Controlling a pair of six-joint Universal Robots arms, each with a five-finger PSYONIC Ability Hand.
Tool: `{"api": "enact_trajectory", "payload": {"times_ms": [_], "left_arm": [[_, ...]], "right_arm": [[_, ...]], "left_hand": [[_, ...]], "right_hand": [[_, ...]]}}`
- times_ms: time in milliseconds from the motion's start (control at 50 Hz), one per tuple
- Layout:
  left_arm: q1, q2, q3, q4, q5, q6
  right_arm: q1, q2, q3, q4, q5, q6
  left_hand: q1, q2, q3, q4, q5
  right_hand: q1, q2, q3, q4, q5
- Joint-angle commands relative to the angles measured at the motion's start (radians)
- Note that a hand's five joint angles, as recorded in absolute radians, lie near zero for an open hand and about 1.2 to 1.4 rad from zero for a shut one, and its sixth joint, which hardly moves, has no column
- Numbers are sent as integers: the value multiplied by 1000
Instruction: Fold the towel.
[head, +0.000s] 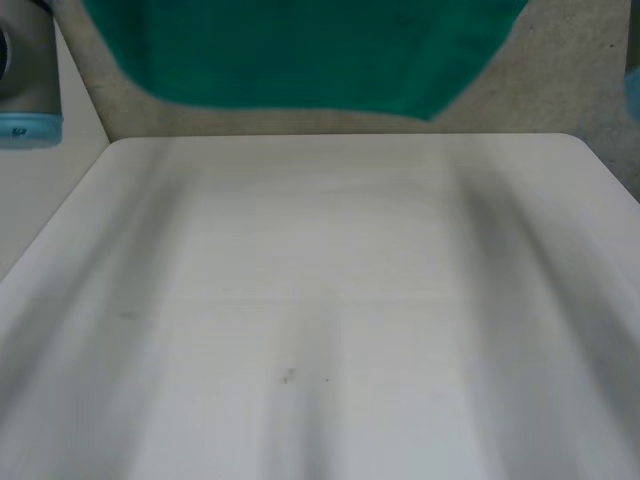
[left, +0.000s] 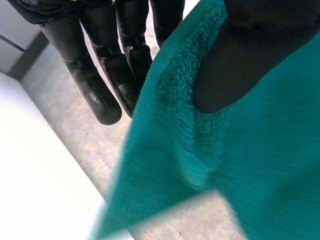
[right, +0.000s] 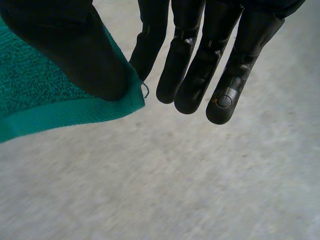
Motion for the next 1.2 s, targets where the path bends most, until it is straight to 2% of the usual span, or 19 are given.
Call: {"api": "enact_trajectory", "payload": {"times_ms": [20, 140, 300, 400, 440, 460, 540, 660, 800, 900, 980, 1060, 1120, 1140, 1200], "left_arm": [[21, 127, -453, 24, 4, -82], [30, 100, -738, 43, 13, -84], [33, -81, -815, 47, 6, -87], [32, -95, -856, 30, 9, -87], [32, -90, -870, 28, 10, -85], [30, -84, -879, 27, 10, -82], [33, -60, -902, 22, 10, -78], [50, -43, -907, 8, 10, -78], [124, -32, -915, -50, 10, -87], [142, -35, -922, -68, 10, -87], [145, -37, -930, -81, 10, -98], [150, -40, -933, -82, 12, -122], [171, -34, -933, -84, 12, -151], [176, -31, -933, -84, 13, -156], [184, -9, -935, -101, 10, -156]], "right_arm": [[-9, -167, 522, -29, -130, 1], [-8, -163, 761, -26, -184, 25], [-9, -66, 865, -20, -185, 100], [-12, -46, 898, -18, -187, 120], [-14, -49, 921, -18, -188, 122], [-14, -52, 927, -18, -188, 122], [-15, -63, 963, -20, -187, 122], [-17, -95, 1009, -25, -179, 122], [-61, -103, 1046, -29, -173, 123], [-75, -104, 1058, -31, -173, 128], [-75, -104, 1064, -31, -181, 186], [-78, -104, 1070, -32, -182, 215], [-78, -108, 1070, -32, -182, 217], [-78, -109, 1070, -32, -184, 217], [-81, -117, 1067, -31, -185, 211]], "left_hand": [[266, 197, 203, 201, 260], [266, 197, 203, 201, 260], [266, 197, 203, 201, 260], [266, 197, 203, 201, 260], [164, 96, 102, 99, 158], [-34, -103, -97, -99, -40], [-540, -608, -602, -605, -546], [-606, -674, -668, -671, -612], [-585, -654, -648, -650, -591], [-579, -648, -642, -644, -585], [-553, -621, -615, -618, -559], [-287, -355, -349, -352, -293], [194, 126, 132, 129, 188], [265, 197, 203, 200, 259], [266, 197, 203, 201, 260]], "right_hand": [[410, 216, 213, 207, 243], [410, 216, 213, 207, 243], [410, 216, 213, 207, 243], [410, 216, 213, 207, 243], [410, 216, 213, 207, 243], [410, 216, 213, 207, 243], [410, 216, 213, 207, 243], [410, 216, 213, 207, 243], [410, 216, 213, 207, 243], [410, 216, 213, 207, 243], [410, 216, 213, 207, 243], [410, 216, 213, 207, 243], [410, 216, 213, 207, 243], [410, 216, 213, 207, 243], [410, 216, 213, 207, 243]]}}
